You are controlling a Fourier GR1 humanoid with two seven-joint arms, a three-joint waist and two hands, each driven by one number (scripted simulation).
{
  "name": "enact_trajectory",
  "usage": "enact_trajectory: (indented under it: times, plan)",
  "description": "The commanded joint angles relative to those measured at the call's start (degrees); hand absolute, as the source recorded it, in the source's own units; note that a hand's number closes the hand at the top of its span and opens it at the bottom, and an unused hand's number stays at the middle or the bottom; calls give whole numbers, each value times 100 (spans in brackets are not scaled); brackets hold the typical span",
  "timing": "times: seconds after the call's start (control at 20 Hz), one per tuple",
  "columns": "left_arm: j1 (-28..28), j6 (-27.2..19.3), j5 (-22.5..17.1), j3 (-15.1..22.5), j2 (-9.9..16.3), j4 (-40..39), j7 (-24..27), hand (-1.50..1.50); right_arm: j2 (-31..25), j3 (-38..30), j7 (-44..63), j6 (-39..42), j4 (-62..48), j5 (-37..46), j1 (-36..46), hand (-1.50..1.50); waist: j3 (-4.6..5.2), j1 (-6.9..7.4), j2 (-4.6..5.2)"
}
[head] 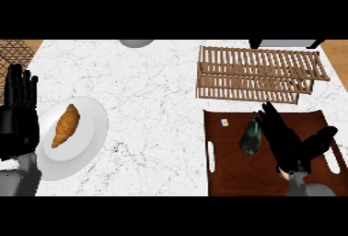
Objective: Pick the cupcake from the tray and place it in the tiered shelf
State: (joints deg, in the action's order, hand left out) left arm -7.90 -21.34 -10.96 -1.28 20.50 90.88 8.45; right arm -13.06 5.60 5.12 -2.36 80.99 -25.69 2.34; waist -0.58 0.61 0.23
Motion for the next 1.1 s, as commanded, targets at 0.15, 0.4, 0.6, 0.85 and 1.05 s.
enact_trajectory:
  times: [0.15, 0.4, 0.6, 0.85, 1.05]
  plan:
    - [650, 513, -278, 296, 58, -806, -1025, 0, -1637, -991, -1014, 575, 538, 485, 14, 150, 64, -336, -36]
    - [1019, 950, -592, 752, -245, -1230, -1662, 0, -3033, -1792, -1093, 518, -663, 1244, -569, 150, 48, -384, 63]
    - [715, 1311, -708, 767, -191, -1545, -1890, 0, -2873, -2105, -2946, 1641, -1894, 916, -774, -150, 42, -139, 11]
    - [753, 1073, -616, 950, -419, -1155, -2291, 0, -3616, -2022, -3684, 2942, -1970, 1124, -1017, -150, 50, -84, -28]
    - [514, 1422, -666, 594, -151, -1609, -2085, 0, -3989, -1962, -3628, 3333, -1534, 1410, -1259, -150, 62, -109, -23]
